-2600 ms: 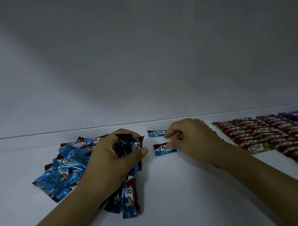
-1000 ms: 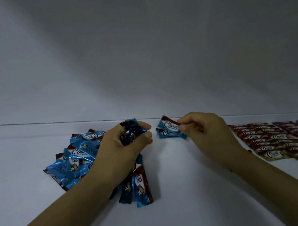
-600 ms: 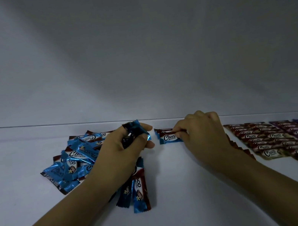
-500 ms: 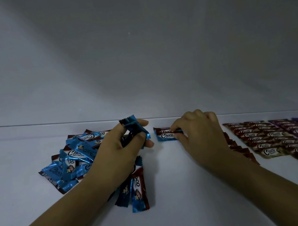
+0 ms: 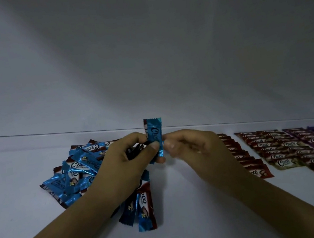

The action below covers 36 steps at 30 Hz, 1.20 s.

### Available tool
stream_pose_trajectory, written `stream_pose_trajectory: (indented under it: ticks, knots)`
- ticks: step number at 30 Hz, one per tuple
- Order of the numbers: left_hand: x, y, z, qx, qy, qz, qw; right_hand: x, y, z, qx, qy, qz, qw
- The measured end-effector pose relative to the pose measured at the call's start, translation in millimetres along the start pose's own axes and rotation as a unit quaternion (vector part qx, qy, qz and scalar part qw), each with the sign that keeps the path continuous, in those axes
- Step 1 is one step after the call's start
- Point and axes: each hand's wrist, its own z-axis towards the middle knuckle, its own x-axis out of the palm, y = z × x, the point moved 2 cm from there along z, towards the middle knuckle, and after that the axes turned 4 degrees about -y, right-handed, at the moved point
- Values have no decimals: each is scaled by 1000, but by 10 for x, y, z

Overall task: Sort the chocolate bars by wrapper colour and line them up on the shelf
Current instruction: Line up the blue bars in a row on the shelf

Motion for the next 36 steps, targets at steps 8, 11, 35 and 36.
stream_pose_trajectory:
  ticks: [8, 11, 35, 36]
  knots:
    - [21, 48, 7, 31, 52, 74, 995, -10, 42, 16, 23, -29, 74, 997]
    - [31, 39, -1, 27, 39, 63, 997, -153, -7, 68, 43, -103, 87, 990]
    - [28, 55, 24, 1, 13, 78, 997, -150, -270, 102, 11, 12, -371, 928]
    - [27, 54, 23, 1, 13, 79, 997, -139, -282, 115, 11, 6, -378, 926]
